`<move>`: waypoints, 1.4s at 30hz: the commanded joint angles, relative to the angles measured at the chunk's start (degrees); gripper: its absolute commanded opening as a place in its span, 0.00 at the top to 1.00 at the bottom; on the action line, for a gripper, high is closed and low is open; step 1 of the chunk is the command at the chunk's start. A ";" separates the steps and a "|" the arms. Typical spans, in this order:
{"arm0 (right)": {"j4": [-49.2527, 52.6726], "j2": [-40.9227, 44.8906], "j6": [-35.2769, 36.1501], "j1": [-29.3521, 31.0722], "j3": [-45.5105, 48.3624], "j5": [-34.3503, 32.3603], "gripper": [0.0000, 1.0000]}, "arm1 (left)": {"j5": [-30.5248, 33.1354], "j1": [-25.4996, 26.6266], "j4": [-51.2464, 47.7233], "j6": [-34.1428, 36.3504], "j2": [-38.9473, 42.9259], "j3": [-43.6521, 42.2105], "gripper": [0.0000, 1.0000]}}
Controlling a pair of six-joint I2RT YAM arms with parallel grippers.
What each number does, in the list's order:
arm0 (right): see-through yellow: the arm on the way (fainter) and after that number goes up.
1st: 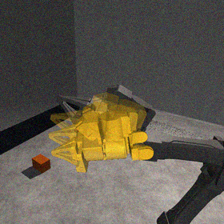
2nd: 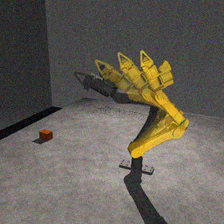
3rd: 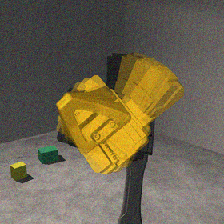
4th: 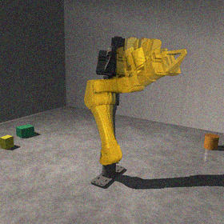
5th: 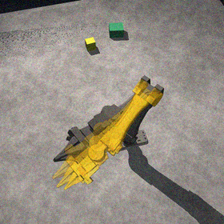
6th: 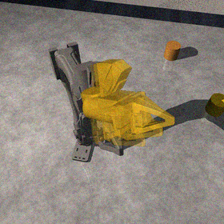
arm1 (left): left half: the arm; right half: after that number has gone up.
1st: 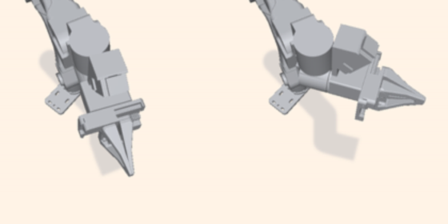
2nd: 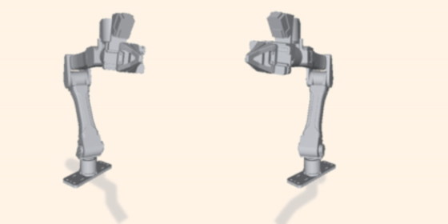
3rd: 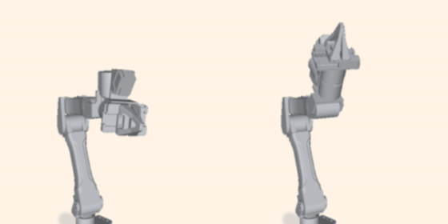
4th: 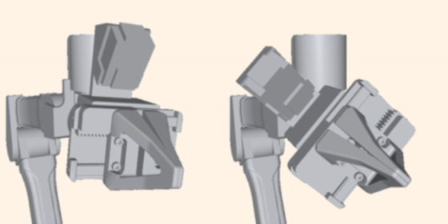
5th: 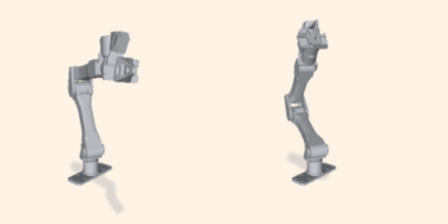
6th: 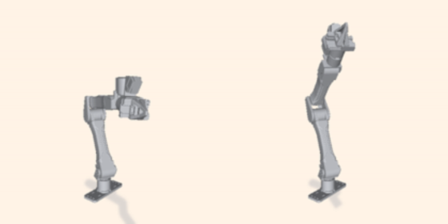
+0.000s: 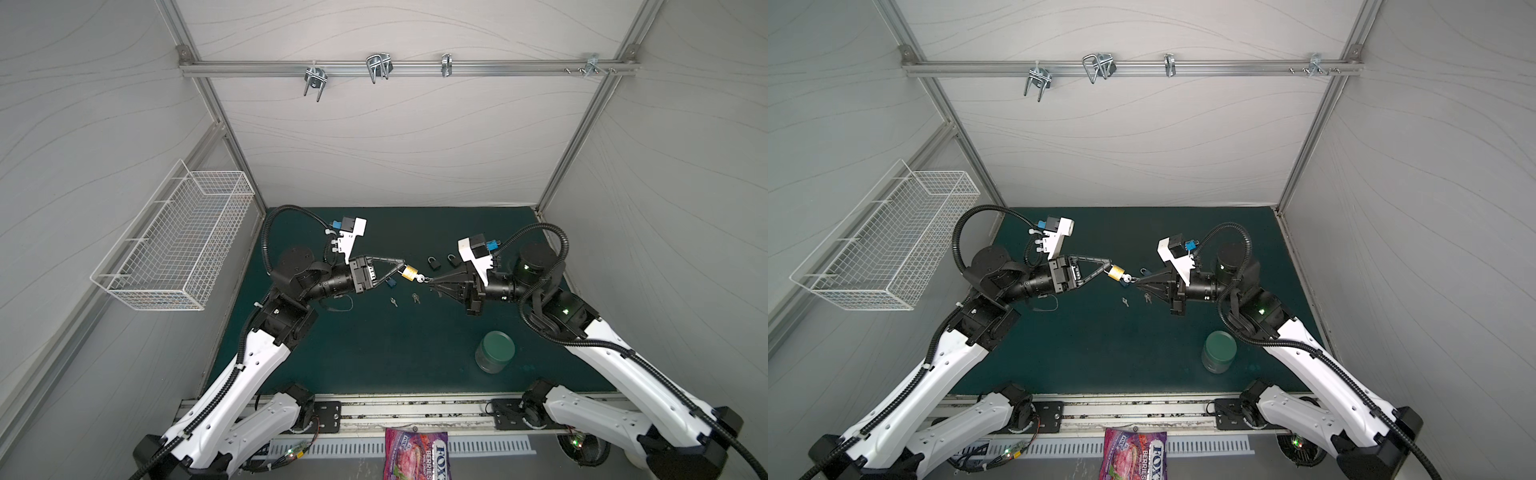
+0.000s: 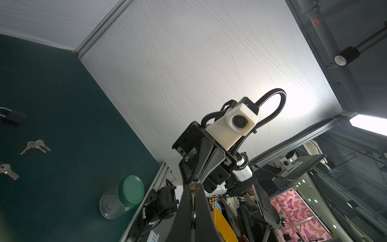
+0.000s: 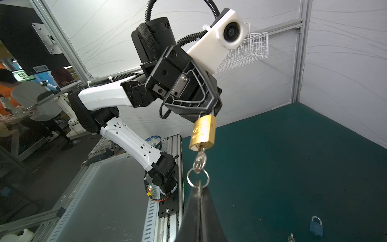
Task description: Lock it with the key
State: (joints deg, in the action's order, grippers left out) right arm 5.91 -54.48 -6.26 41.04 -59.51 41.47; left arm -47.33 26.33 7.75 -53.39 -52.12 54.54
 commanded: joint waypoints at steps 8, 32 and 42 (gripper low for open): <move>10.86 0.45 7.31 -0.80 -6.22 2.67 1.00 | 2.63 -0.40 -2.91 2.61 1.65 2.36 1.00; 17.79 3.06 5.32 3.39 0.94 -22.35 1.00 | 21.91 -0.84 -35.16 17.09 -0.08 8.30 1.00; 21.60 -7.80 6.27 19.25 1.28 -42.99 1.00 | 33.23 -1.92 -45.70 18.93 1.91 7.02 1.00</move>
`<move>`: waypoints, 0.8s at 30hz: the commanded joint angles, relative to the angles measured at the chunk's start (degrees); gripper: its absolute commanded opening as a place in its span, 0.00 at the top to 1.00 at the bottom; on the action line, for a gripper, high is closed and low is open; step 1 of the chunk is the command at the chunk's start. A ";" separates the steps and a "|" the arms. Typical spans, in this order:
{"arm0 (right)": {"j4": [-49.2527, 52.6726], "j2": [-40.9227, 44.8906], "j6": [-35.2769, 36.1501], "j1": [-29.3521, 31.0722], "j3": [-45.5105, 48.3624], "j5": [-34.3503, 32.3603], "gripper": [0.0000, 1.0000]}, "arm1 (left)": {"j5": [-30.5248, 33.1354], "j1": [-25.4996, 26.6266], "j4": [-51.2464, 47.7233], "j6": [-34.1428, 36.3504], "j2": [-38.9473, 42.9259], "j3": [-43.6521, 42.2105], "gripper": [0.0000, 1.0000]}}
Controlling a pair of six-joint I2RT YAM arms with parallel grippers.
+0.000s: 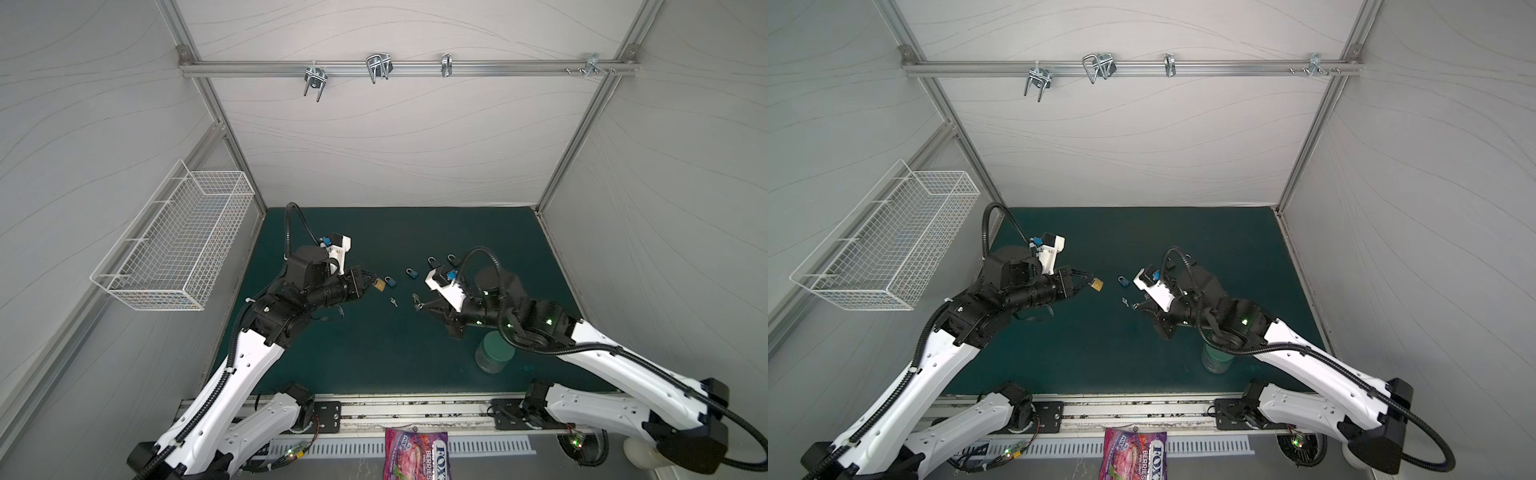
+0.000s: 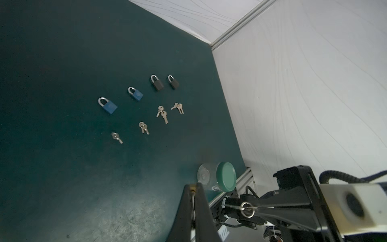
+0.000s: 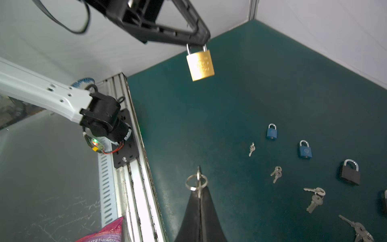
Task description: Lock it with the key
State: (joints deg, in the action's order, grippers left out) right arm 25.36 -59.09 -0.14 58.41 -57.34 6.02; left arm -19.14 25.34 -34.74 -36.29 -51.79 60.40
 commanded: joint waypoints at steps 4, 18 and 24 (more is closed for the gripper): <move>2.88 -10.45 -3.83 4.96 -4.37 -10.02 1.00 | 5.25 -5.26 -5.58 1.09 3.45 -1.47 1.00; -1.02 -21.46 -5.45 12.92 -5.32 -22.37 1.00 | -4.16 -20.36 0.11 -3.58 10.23 -18.33 1.00; 6.55 -32.17 -7.15 11.73 -13.54 -19.58 1.00 | -8.62 -24.89 5.02 -5.77 9.79 -25.48 1.00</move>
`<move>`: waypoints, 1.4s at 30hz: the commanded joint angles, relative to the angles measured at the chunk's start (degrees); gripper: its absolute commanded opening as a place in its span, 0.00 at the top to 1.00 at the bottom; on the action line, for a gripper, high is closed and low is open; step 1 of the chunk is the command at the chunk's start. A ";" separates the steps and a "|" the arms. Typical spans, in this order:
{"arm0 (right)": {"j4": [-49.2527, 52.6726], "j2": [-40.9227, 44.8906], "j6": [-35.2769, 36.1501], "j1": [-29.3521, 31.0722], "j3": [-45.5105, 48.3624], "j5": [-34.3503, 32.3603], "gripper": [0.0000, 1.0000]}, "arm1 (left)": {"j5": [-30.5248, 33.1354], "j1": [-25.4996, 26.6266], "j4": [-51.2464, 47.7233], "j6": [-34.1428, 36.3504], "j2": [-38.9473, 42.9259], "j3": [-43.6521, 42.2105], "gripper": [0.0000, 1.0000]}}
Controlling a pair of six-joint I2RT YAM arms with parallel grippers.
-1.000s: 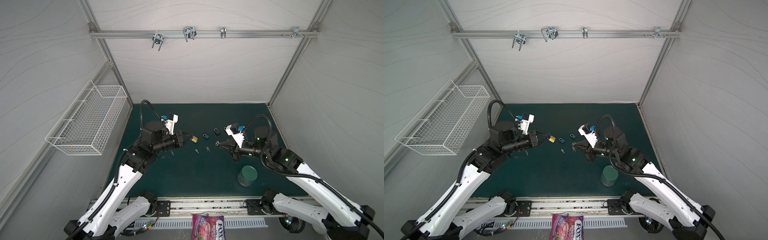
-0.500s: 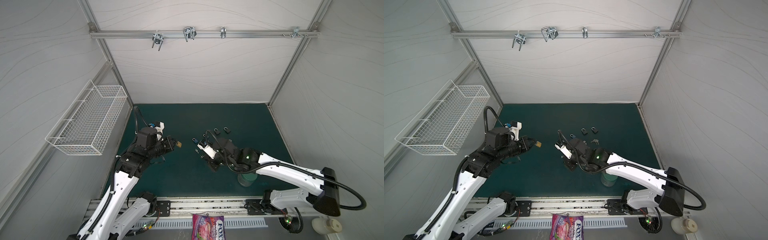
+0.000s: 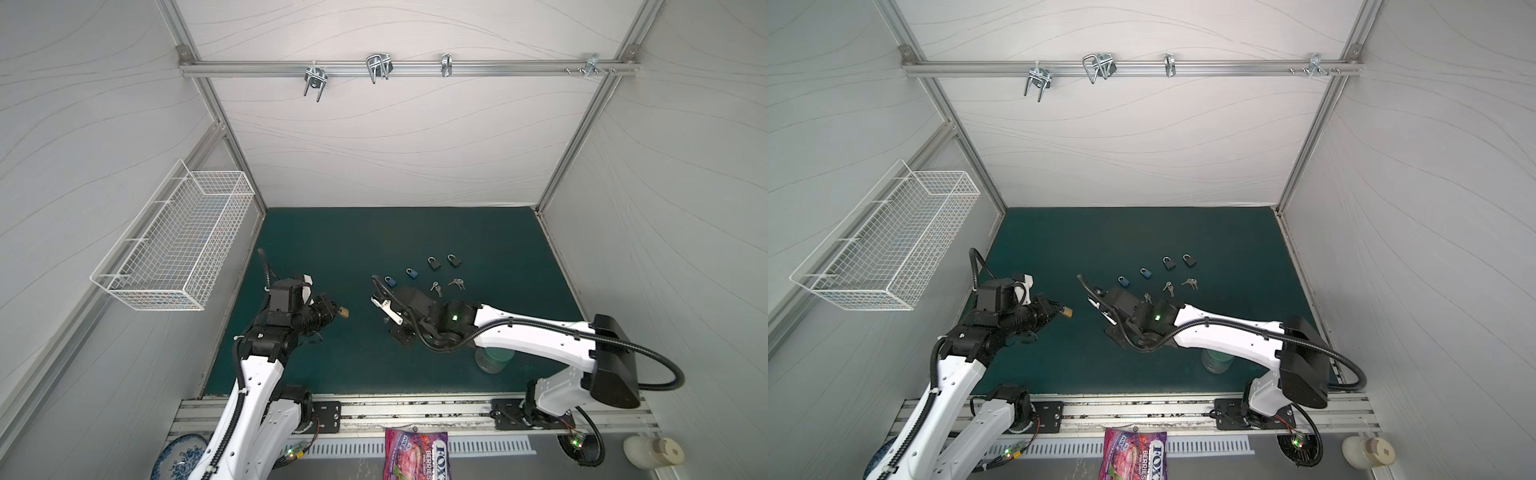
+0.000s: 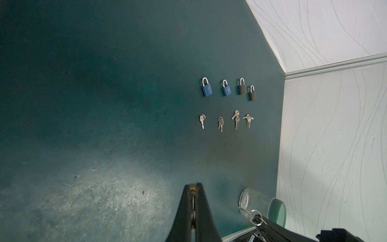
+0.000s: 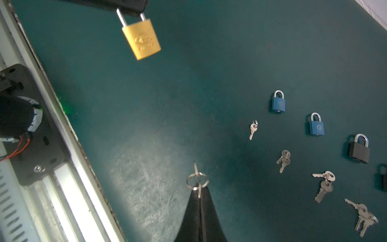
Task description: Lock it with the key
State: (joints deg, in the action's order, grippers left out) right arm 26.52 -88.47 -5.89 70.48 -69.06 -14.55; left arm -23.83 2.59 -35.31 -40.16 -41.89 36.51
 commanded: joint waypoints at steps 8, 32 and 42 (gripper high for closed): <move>5.34 -12.78 -6.97 -4.96 -8.90 9.36 1.00 | -12.37 -13.77 10.77 -4.31 -0.93 -7.49 1.00; 12.93 -32.11 -11.18 -10.01 -24.38 15.80 1.00 | -18.92 -17.48 11.49 -6.15 1.17 -11.62 1.00; 16.55 -36.64 -13.33 -12.44 -30.13 11.28 1.00 | -19.31 -17.51 10.91 -6.22 1.45 -11.54 1.00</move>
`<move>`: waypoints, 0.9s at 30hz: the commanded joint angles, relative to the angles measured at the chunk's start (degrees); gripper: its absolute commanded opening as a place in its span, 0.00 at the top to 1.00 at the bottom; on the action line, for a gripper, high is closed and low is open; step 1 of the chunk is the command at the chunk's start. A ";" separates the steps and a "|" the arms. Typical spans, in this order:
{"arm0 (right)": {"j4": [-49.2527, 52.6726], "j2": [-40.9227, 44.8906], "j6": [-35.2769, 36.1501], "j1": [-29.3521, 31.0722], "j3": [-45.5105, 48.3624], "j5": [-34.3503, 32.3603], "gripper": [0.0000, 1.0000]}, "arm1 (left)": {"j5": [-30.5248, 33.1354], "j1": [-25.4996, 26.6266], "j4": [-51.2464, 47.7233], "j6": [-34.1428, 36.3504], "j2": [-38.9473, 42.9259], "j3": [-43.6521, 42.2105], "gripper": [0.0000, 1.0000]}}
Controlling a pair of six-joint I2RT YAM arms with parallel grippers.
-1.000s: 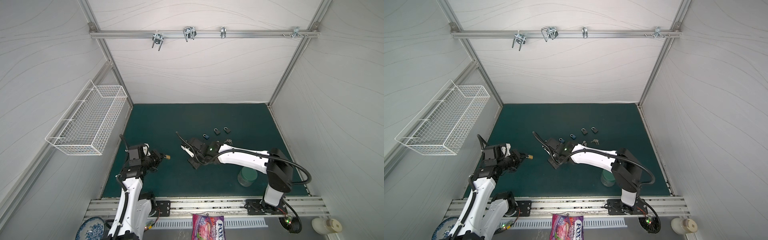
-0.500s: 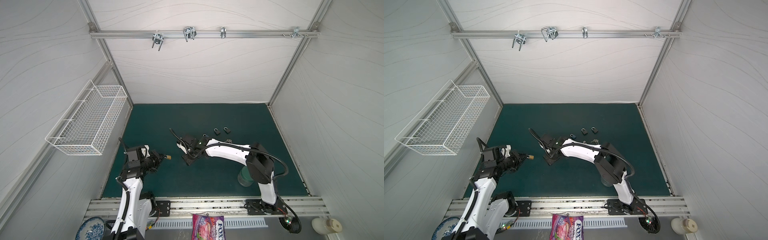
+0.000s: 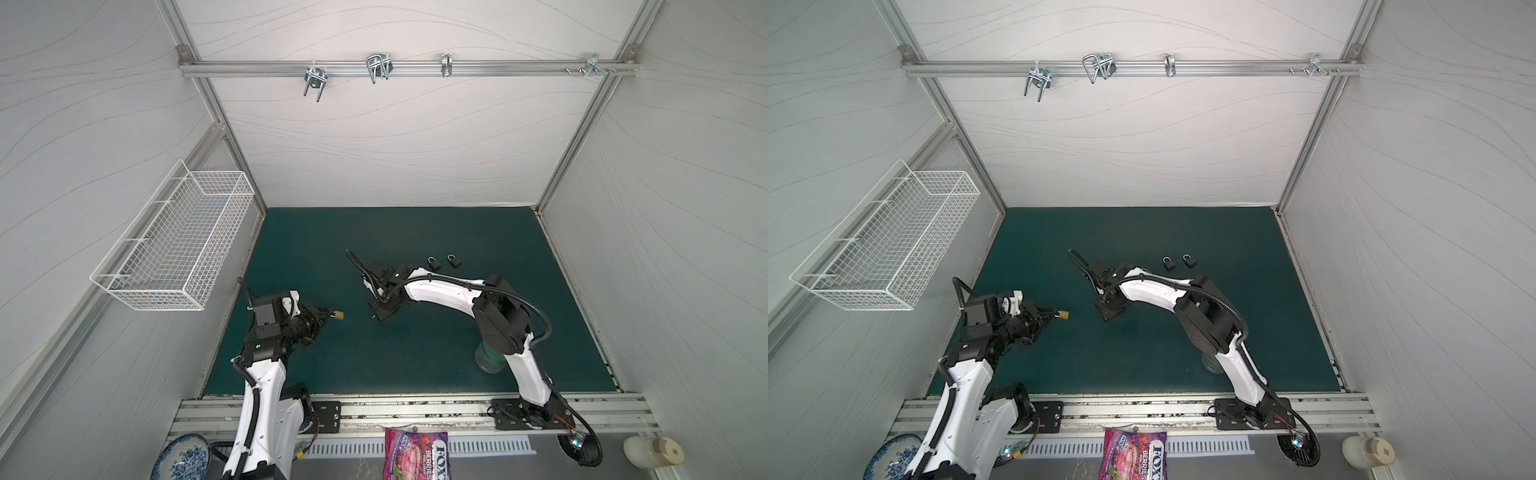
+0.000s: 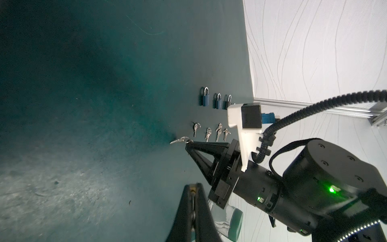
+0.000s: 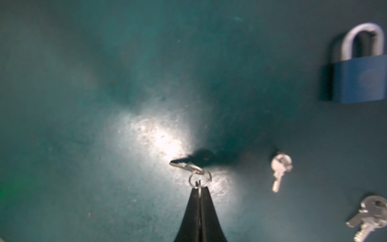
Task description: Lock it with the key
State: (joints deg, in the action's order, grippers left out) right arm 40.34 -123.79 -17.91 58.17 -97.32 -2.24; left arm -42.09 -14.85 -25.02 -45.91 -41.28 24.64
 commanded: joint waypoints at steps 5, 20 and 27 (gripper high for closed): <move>3.22 -3.90 -0.66 -0.25 -5.36 -0.61 1.00 | -1.22 -0.08 0.69 -0.53 0.70 0.47 1.00; 3.26 -7.96 1.50 -1.17 -10.17 1.19 0.95 | -2.11 -0.02 2.46 -0.34 0.13 0.19 1.00; 0.72 -3.92 3.24 -1.80 -8.12 2.85 0.68 | -3.67 -0.05 4.73 -1.16 -0.16 -0.32 1.00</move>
State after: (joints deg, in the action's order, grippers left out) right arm 41.58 -130.76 -16.03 56.82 -106.02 -0.60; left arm -43.86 -14.85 -23.64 -46.54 -41.41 23.99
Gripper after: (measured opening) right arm 0.307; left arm 0.048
